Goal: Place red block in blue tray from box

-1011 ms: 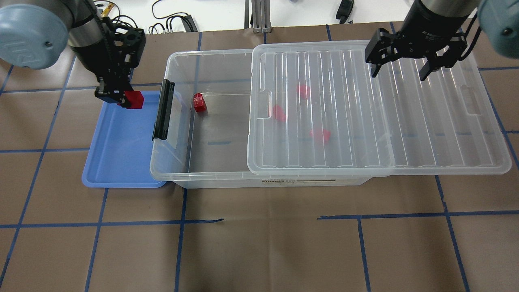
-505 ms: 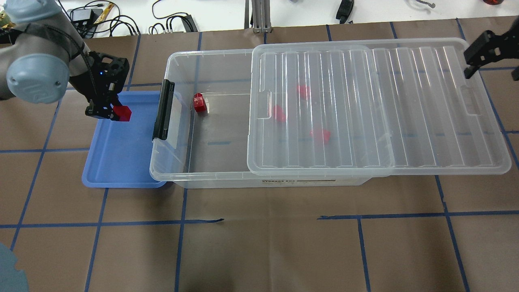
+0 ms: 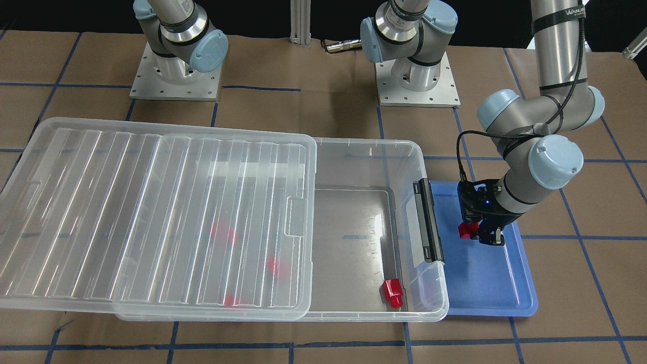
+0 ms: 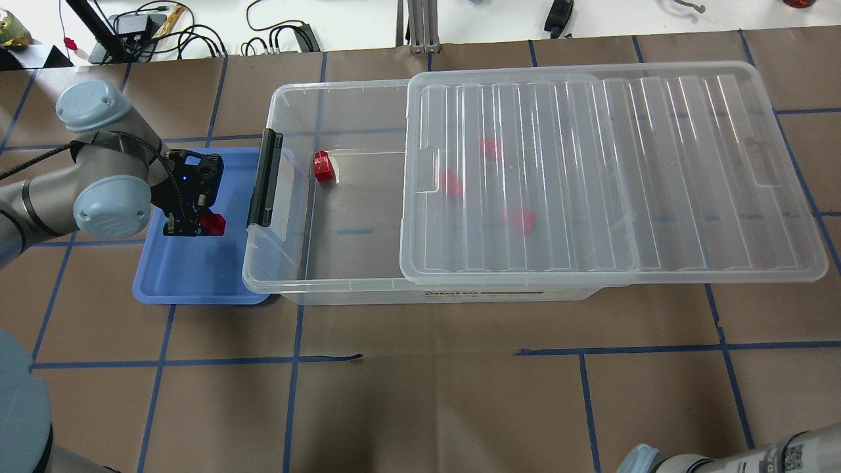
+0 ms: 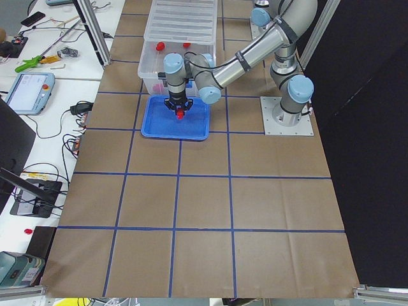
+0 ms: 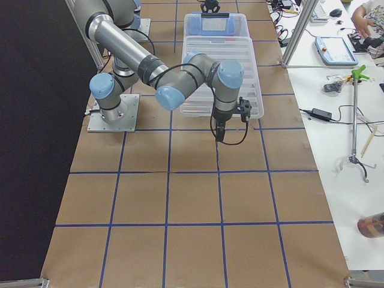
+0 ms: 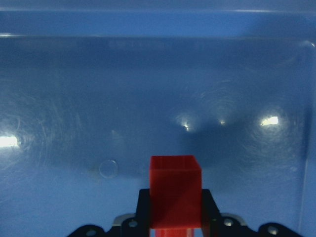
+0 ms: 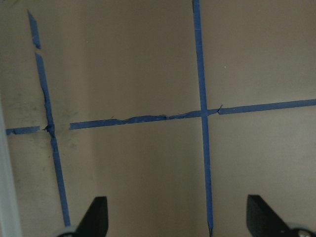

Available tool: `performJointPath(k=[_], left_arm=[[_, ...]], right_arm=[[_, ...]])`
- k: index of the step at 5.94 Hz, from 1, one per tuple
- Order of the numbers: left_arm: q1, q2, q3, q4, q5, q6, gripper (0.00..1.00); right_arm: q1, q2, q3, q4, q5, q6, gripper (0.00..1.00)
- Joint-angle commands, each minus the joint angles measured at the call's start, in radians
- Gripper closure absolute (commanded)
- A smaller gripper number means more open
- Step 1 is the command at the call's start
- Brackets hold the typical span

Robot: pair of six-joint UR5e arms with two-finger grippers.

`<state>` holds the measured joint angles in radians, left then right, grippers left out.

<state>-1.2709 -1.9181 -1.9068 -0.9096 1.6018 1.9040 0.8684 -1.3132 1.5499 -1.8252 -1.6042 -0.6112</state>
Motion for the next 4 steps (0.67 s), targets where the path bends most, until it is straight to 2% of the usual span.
performJointPath(k=[1,2,3,4], left_arm=[[-0.002,-0.025,-0.005,0.028,-0.017,0.000,0.85],[-0.004,-0.025,-0.001,0.029,-0.029,0.000,0.57],[-0.004,-0.025,0.000,0.028,-0.029,-0.002,0.14],[-0.016,-0.004,0.011,0.014,-0.029,-0.032,0.06]], right_arm=[[-0.012,-0.007,0.074,-0.020,0.000,0.060,0.00],[-0.003,-0.056,0.123,-0.020,0.006,0.105,0.00],[0.015,-0.087,0.168,-0.020,0.009,0.132,0.00],[0.036,-0.096,0.177,-0.022,0.013,0.134,0.00]])
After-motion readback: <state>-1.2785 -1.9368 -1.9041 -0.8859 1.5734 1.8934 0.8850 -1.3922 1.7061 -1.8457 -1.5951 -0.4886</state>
